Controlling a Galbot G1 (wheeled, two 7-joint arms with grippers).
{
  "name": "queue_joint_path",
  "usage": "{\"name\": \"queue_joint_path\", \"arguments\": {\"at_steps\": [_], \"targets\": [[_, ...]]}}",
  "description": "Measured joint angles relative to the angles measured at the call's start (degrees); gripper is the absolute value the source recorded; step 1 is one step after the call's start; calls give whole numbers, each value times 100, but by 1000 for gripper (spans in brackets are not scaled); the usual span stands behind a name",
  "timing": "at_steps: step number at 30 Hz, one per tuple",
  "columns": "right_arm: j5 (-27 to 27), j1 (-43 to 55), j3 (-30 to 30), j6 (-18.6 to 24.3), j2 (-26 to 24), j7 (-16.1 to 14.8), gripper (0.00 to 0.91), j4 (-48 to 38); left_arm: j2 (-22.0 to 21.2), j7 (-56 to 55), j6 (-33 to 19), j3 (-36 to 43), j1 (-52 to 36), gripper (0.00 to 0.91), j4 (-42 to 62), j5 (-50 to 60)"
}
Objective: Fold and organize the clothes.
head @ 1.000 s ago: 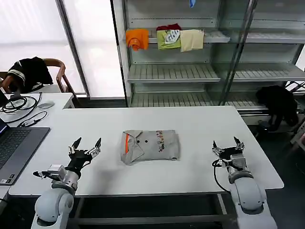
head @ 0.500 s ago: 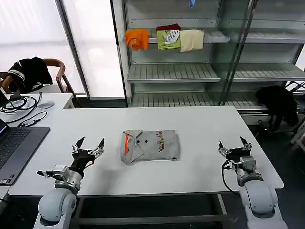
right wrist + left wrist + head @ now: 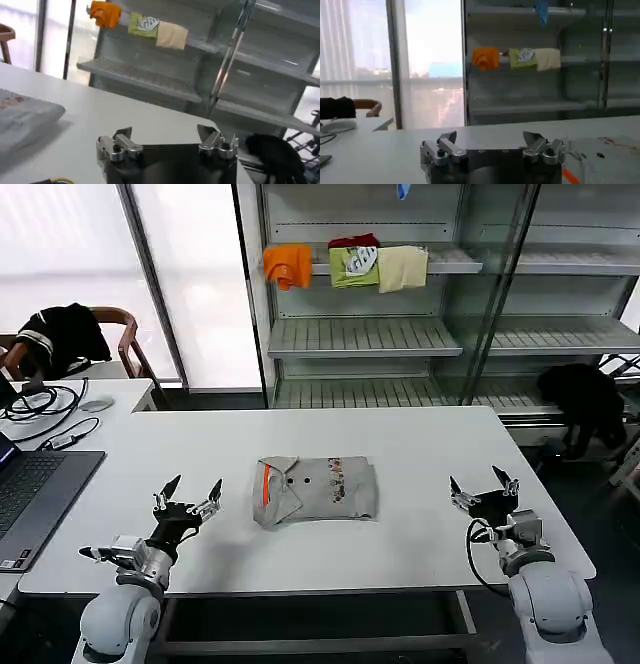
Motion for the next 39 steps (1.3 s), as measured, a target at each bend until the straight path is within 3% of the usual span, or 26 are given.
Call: {"name": "queue_joint_path", "arguments": {"at_steps": [13, 39], "targets": [[421, -102, -118, -189, 112, 323, 907, 262, 103, -126, -113, -19, 209, 907, 29, -325], [-17, -1891, -503, 88, 213, 847, 907, 1813, 410, -208, -818, -16, 978, 907, -317, -197]]}}
